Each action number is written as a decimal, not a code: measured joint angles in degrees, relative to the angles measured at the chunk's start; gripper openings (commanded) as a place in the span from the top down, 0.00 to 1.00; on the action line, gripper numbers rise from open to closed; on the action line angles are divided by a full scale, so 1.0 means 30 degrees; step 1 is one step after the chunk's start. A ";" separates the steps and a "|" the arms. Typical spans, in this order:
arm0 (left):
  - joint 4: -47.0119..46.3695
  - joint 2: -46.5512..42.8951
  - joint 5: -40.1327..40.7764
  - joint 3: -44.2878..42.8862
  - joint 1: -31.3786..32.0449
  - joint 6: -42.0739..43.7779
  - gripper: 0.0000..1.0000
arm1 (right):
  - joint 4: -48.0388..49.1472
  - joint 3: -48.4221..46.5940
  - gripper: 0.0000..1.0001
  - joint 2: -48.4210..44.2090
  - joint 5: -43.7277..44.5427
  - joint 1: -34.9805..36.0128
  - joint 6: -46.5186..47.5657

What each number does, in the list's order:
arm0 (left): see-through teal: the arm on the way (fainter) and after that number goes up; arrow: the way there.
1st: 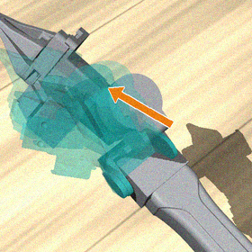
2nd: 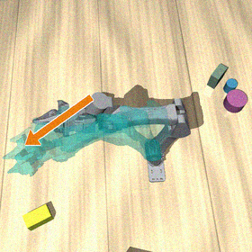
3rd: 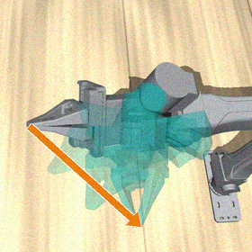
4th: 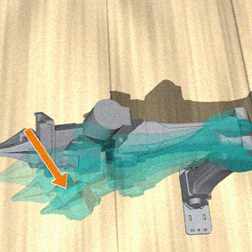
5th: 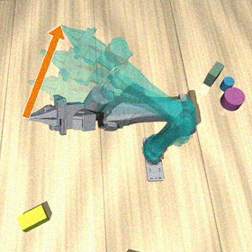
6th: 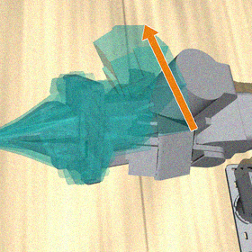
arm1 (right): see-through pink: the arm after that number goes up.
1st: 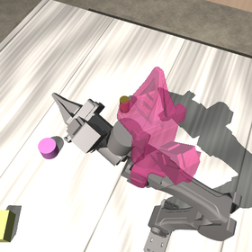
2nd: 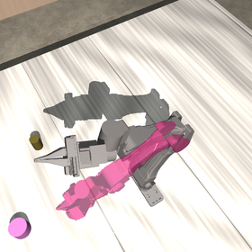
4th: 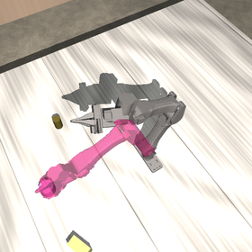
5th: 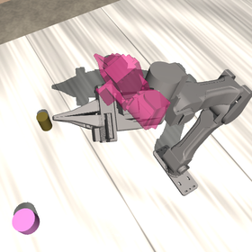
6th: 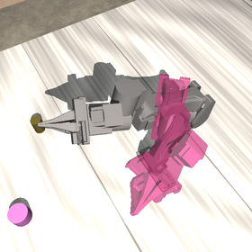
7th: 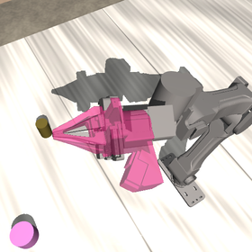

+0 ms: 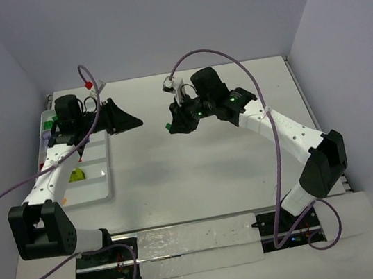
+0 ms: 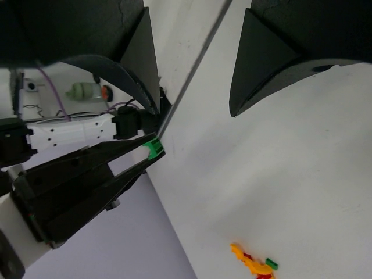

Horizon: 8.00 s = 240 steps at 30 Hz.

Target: Sort the legos into containers by color

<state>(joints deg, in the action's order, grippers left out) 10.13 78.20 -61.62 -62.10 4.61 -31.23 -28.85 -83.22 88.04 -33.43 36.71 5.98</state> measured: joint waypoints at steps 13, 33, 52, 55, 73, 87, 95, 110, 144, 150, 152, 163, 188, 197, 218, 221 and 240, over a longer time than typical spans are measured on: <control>-0.2587 0.0800 -0.0700 0.0502 0.2767 -0.2499 0.39 | -0.0848 -0.0529 1.00 0.0484 0.1985 0.1537 0.0844; -0.0417 0.2385 -0.0471 -0.1086 0.4315 -0.0660 0.56 | -0.1184 -0.0911 1.00 0.0601 0.3079 0.1992 0.1216; -0.0161 0.2760 -0.0336 -0.1123 0.4593 -0.0503 1.00 | -0.1927 -0.1296 0.65 0.0885 0.3940 0.2098 0.1239; 0.0263 0.2760 -0.0286 -0.1138 0.4538 0.0008 1.00 | -0.1944 -0.1297 0.37 0.0899 0.4161 0.2155 0.1187; 0.8924 0.7232 0.3364 -1.0503 -0.5543 0.7916 1.00 | -0.1456 -0.1392 0.00 0.1126 0.2233 -0.0883 -0.0508; 0.9590 1.3576 1.0566 -1.6405 -0.8193 0.9152 1.00 | -0.0574 -0.0885 0.00 0.1990 0.2631 -0.2543 -0.0645; 0.8978 1.5837 1.5309 -1.9104 -0.8151 1.0145 0.98 | -0.0343 -0.0409 0.00 0.2200 0.2430 -0.3950 -0.0532; 0.8101 1.8441 1.8901 -1.9431 -0.8157 1.1834 0.85 | -0.0309 -0.0022 0.00 0.2707 0.2309 -0.4463 -0.0459; 0.8764 0.7485 1.2592 -1.3085 -0.0803 1.2733 0.43 | -0.3056 -0.0574 0.37 0.4137 0.6447 -0.9790 0.2283; 0.8994 0.7456 1.1337 -1.2401 -0.0685 1.2093 0.43 | -0.4173 -0.1976 0.37 0.7141 0.7535 -1.0650 0.4426; 0.8983 0.7466 1.1165 -1.2401 -0.0733 1.1926 0.43 | -0.4452 -0.2205 0.38 0.7966 0.7814 -1.0795 0.4937; 0.8999 0.8267 1.0418 -1.2454 -0.0733 1.1428 0.44 | -0.5388 -0.3303 0.41 1.0075 0.8200 -1.0985 0.6680; 0.9287 0.8785 1.0367 -1.2889 -0.0733 1.1186 0.44 | -0.6652 -0.4791 0.55 1.1764 0.7207 -1.1256 0.7997; 0.9296 0.8873 1.0367 -1.2889 -0.0733 1.1167 0.44 | -0.6813 -0.5271 0.55 1.2477 0.6953 -1.1256 0.8175; 0.9247 0.8806 0.8958 -1.2354 -0.0733 1.1127 0.48 | -0.7015 -0.3844 1.00 1.1474 0.5438 -1.1170 0.8396; 0.9010 0.8357 0.7684 -1.0790 -0.0733 1.1000 0.52 | -0.7331 -0.2807 1.00 1.0374 0.4480 -1.0997 0.8720; 0.1502 0.7657 -0.0113 -0.0852 0.1835 0.3247 0.48 | -0.6556 -0.1107 1.00 0.6998 0.0188 -0.2965 0.6184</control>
<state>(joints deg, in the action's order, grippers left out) 14.64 101.17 -61.96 -64.66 10.12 -21.48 -48.52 -86.54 109.03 -32.87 27.81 24.53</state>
